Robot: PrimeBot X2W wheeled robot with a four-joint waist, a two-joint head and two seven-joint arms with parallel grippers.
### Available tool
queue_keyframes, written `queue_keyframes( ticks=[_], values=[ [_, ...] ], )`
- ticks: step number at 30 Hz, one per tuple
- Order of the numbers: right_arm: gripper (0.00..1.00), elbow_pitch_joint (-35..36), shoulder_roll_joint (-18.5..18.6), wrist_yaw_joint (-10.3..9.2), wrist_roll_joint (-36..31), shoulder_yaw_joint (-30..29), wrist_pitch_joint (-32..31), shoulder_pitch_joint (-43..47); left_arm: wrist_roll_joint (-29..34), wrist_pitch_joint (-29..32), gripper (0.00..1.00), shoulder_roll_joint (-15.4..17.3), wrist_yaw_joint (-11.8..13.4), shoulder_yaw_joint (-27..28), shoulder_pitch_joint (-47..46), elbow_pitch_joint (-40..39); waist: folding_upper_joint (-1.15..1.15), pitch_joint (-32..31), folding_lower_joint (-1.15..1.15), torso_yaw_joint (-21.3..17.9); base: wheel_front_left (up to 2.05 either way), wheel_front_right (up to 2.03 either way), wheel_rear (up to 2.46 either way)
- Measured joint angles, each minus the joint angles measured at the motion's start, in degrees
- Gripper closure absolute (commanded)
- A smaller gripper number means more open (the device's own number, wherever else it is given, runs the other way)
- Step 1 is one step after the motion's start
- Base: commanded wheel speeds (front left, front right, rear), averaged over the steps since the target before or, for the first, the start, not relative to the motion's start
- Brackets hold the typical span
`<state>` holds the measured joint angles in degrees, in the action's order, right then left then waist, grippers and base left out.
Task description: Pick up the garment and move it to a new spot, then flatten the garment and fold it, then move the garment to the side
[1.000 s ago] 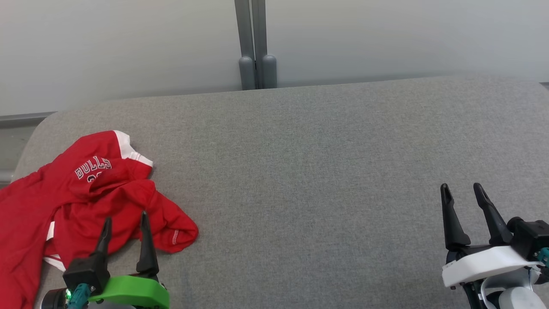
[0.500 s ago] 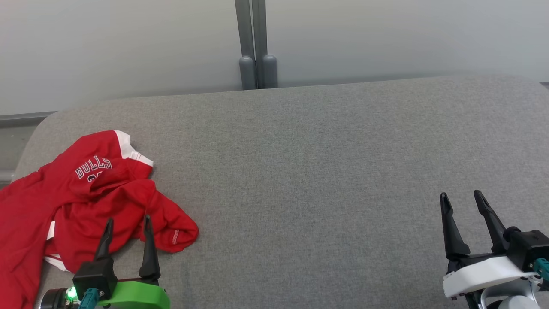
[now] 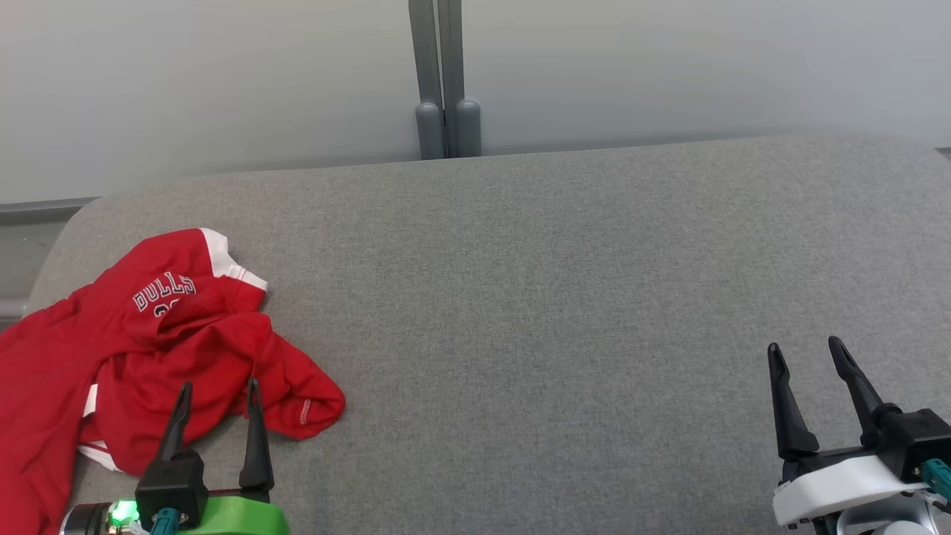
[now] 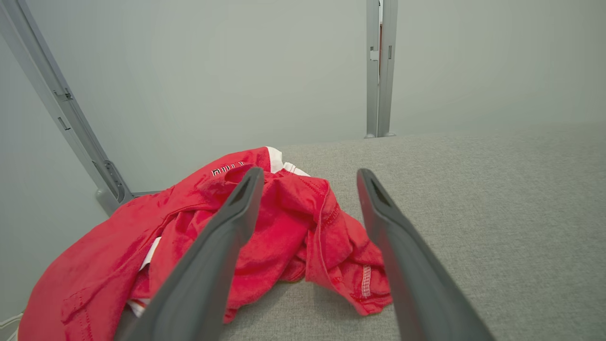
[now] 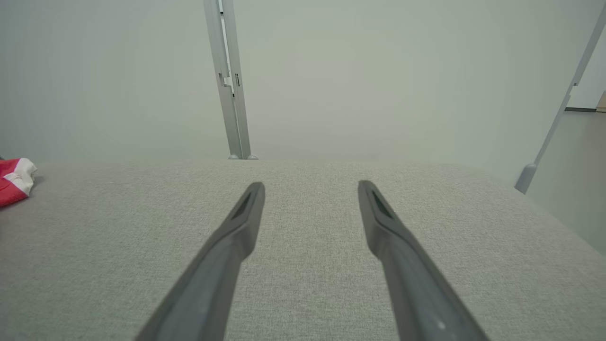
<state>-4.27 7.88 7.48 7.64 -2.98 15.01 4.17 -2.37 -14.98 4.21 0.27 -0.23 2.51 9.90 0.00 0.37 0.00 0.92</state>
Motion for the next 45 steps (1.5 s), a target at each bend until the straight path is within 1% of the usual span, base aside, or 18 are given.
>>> queue_keyframes(
  ticks=[19, 25, 31, 36, 41, 45],
  values=[
    [0.00, -0.1, -0.4, 0.00, 0.3, -0.3, 0.0, 0.1, 0.6, -0.1, 0.00, -0.5, -0.8, 1.3, 0.1, 0.1, 0.00, 0.4, 0.00, -0.6, 0.00, 0.00, 0.00],
    [0.00, 0.0, -0.5, 0.00, 0.3, -1.3, 0.0, 0.3, 1.0, -0.1, 0.00, -0.7, -1.0, 1.1, -0.1, 0.2, 0.00, 0.5, 0.00, 0.1, 0.00, 0.00, 0.00],
    [0.00, 0.5, -0.9, 0.01, 0.4, -1.3, 0.0, 1.1, 1.0, -0.1, 0.00, -0.9, -1.0, 0.8, -0.8, 0.2, 0.00, 0.7, 0.00, 3.2, 0.00, 0.00, 0.00],
    [0.00, 0.7, -0.8, 0.01, 0.4, 0.0, 0.0, 0.9, 1.0, -0.1, 0.00, -1.0, -0.8, 1.5, -0.7, 0.3, 0.00, 0.9, 0.00, 7.5, 0.00, 0.00, 0.00],
    [0.00, 0.7, -0.1, 0.01, 0.4, 2.0, 0.0, -1.5, 0.9, -0.2, 0.00, -1.0, -0.7, 2.8, -0.4, -0.3, 0.00, 1.4, 0.00, 12.2, 0.00, 0.00, 0.00],
    [0.00, 0.6, 0.2, 0.01, 0.4, 3.1, 0.0, -2.6, 0.8, -0.2, 0.00, -1.0, -0.8, 3.2, -0.2, -0.8, 0.00, 1.9, 0.00, 15.0, 0.00, 0.00, 0.00]
  ],
)
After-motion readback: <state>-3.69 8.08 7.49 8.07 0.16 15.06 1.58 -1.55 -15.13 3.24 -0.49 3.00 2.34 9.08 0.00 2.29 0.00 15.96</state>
